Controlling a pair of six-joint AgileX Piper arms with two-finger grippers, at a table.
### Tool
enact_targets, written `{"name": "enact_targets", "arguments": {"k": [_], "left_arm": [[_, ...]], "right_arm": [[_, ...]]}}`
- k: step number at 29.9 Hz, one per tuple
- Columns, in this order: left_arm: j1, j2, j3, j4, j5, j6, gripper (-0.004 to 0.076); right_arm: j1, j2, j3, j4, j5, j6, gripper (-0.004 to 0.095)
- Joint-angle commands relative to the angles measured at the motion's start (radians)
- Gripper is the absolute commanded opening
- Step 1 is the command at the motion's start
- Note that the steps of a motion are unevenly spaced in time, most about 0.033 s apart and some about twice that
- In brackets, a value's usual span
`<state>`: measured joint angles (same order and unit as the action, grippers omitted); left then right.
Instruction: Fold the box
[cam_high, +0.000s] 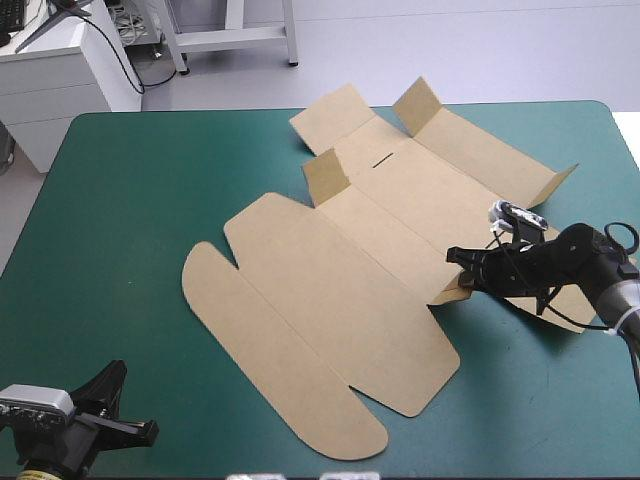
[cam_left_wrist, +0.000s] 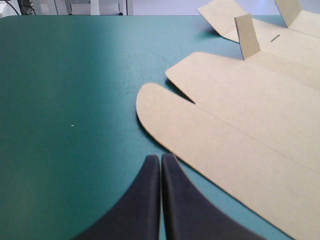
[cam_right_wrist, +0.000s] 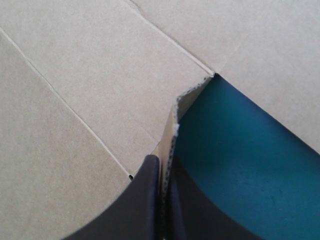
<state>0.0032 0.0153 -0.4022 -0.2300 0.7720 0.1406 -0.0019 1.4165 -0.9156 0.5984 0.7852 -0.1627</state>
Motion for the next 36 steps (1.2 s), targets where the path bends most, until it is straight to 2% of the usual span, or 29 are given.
{"name": "enact_targets", "arguments": {"k": [1,4,8,13,19,22,27,36], "left_arm": [[-0.003,0.018,-0.032,-0.016,-0.069,0.001,-0.0008],[-0.003,0.018,-0.032,-0.016,-0.069,0.001,-0.0008],[-0.003,0.018,-0.032,-0.016,-0.069,0.001,-0.0008],[-0.003,0.018,-0.032,-0.016,-0.069,0.001,-0.0008],[-0.003,0.018,-0.032,-0.033,-0.069,0.001,-0.0008],[-0.003,0.018,-0.032,-0.033,-0.069,0.001,-0.0008],[-0.003,0.018,-0.032,-0.033,-0.069,0.001,-0.0008],[-0.003,0.018,-0.032,-0.033,-0.069,0.001,-0.0008]], "right_arm": [[0.079,-0.017,-0.079,-0.101,0.017,-0.076,0.0005],[0.151,0.003,-0.147,-0.260,0.046,-0.074,0.0004],[0.220,0.037,-0.251,-0.369,0.073,-0.103,0.0003],[0.272,0.128,-0.405,-0.374,0.176,-0.249,0.0003],[0.329,0.272,-0.592,-0.381,0.294,-0.271,-0.0006],[0.360,0.347,-0.685,-0.390,0.355,-0.329,-0.0006],[0.404,0.447,-0.820,-0.402,0.447,-0.534,-0.0019],[0.467,0.552,-0.931,-0.399,0.438,-0.883,-0.0019]]}}
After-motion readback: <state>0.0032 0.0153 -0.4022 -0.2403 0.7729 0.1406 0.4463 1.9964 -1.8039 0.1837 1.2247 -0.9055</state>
